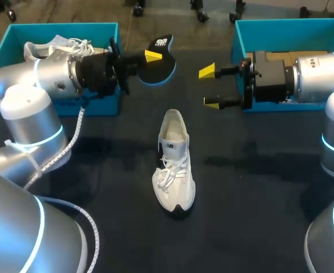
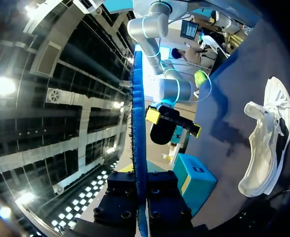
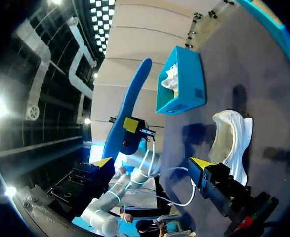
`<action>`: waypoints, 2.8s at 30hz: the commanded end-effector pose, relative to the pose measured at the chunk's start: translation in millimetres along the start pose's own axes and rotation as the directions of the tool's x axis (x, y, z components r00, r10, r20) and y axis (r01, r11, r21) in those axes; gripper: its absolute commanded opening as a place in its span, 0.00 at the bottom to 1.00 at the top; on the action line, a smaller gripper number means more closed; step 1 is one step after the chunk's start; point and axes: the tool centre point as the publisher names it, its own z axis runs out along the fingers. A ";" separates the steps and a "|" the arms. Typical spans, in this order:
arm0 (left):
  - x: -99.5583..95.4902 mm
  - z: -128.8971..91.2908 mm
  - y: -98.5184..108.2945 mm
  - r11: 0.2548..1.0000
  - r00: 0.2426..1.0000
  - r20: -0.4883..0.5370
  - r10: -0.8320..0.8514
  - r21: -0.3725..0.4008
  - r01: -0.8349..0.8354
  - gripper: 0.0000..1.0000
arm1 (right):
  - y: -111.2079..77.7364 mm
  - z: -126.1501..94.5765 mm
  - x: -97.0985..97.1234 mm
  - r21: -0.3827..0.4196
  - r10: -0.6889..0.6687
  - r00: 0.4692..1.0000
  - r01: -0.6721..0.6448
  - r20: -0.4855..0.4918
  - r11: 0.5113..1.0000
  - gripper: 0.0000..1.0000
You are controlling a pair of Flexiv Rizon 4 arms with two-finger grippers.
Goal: Take the shoe out of the shoebox, open the shoe tongue, remove and reinsert the insole, then place the shoe into the shoebox
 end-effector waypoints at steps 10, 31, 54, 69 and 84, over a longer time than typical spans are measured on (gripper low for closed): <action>-2.9 1.0 -0.2 0.993 0.994 -0.035 0.104 0.053 -0.102 0.00 | 0.5 4.1 0.2 0.003 -0.005 1.000 0.005 -0.002 1.000 1.00; 26.6 -2.8 2.1 0.935 0.922 -0.169 0.347 0.132 -0.328 0.00 | 0.3 42.2 20.5 0.050 -0.007 1.000 0.006 0.009 0.999 1.00; 43.4 30.9 2.3 0.918 0.906 -0.157 0.394 0.113 -0.380 0.00 | 0.6 69.0 9.8 0.081 0.003 0.999 0.000 -0.041 0.997 0.47; 40.9 32.9 -5.8 0.932 0.924 -0.133 0.358 0.112 -0.344 0.00 | 4.9 73.5 4.3 0.077 -0.001 0.998 0.006 -0.064 0.997 0.15; 39.5 22.7 -7.3 0.942 0.932 -0.148 0.330 0.117 -0.314 1.00 | 1.9 72.9 -3.3 0.047 -0.043 0.998 0.045 -0.043 0.998 0.00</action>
